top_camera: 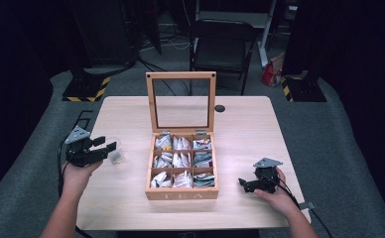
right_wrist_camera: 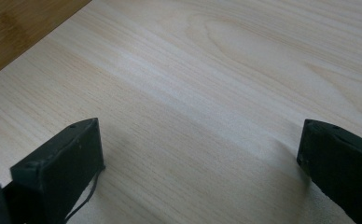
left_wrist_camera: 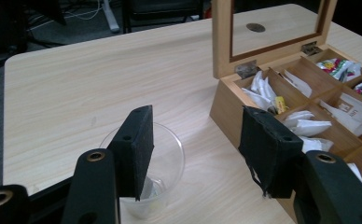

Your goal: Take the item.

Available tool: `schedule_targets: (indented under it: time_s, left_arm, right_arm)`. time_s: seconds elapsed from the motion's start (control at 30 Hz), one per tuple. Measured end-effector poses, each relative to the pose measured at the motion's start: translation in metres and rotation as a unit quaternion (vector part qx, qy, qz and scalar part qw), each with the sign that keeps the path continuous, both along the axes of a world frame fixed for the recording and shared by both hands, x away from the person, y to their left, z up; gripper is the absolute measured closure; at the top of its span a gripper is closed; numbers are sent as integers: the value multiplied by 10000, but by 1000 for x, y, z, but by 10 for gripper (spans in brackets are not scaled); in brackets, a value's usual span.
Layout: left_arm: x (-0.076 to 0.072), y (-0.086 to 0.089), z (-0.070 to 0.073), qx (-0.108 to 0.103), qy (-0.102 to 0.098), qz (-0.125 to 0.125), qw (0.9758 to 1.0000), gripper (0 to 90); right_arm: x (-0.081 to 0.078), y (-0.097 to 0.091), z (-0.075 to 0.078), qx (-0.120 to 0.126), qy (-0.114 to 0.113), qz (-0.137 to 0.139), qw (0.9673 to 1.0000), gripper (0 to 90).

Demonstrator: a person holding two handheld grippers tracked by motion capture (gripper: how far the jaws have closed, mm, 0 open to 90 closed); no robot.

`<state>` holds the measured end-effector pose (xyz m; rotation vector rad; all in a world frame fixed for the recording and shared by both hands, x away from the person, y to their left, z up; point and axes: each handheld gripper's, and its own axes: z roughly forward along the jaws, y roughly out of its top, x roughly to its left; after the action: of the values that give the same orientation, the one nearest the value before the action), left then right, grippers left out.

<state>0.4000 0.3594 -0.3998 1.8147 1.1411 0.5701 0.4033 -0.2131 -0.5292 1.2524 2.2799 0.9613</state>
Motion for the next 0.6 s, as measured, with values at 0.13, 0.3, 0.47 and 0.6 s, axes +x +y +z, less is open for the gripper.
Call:
schedule_targets:
  time_s: [0.13,0.3,0.47,0.6]
  left_arm:
    - [-3,-4,2,15,-18,-65,10000,443]
    - [-10,-11,1,71,-29,-187,9998,441]
    - [-17,-17,-2,80,-48,-315,9995,441]
    - [-22,-20,-6,103,-29,-385,9992,440]
  right_arm:
    - [0,0,0,1,0,0,10000,0]
    - [0,0,0,8,-9,-5,10000,0]
    - [0,0,0,3,-5,-8,10000,0]
    - [0,0,0,8,-8,-6,10000,0]
